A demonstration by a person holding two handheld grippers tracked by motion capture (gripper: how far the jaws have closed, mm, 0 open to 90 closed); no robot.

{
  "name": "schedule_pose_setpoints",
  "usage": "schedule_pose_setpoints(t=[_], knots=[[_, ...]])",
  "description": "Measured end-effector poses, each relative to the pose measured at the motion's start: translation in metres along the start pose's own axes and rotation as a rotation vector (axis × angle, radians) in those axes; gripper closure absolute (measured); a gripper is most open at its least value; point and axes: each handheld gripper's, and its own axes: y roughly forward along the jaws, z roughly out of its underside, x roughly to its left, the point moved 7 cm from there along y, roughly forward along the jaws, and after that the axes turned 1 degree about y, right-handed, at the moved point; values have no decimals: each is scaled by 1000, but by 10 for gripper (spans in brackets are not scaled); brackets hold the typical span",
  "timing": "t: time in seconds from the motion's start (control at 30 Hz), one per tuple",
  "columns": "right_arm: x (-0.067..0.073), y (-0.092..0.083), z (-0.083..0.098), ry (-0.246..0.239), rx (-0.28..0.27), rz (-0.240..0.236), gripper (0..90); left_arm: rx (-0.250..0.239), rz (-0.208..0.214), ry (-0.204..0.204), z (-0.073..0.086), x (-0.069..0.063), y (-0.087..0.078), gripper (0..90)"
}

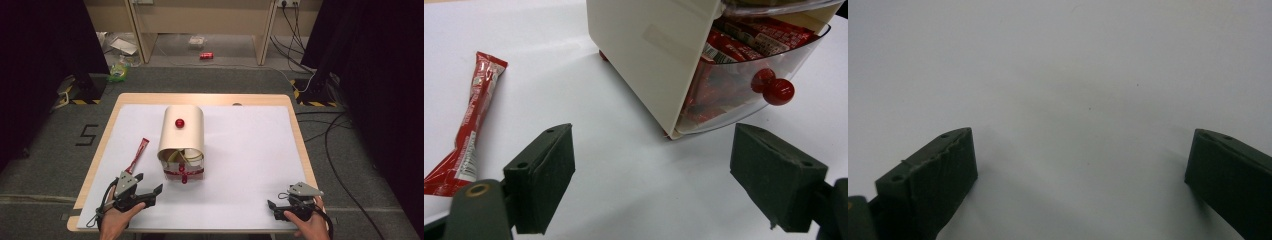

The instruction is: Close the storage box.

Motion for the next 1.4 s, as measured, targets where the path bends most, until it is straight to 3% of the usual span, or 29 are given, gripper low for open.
schedule_pose_setpoints(t=[0.73, 1.0, 1.4], knots=[[0, 0, 0, 3, 2, 2, 5, 0, 11, 6, 11, -6, -15, 178], [0, 0, 0, 3, 2, 3, 6, 7, 15, 25, 20, -12, -24, 177], [0, 0, 0, 4, 1, 3, 5, 25, 31, 19, 34, -19, -34, 177]])
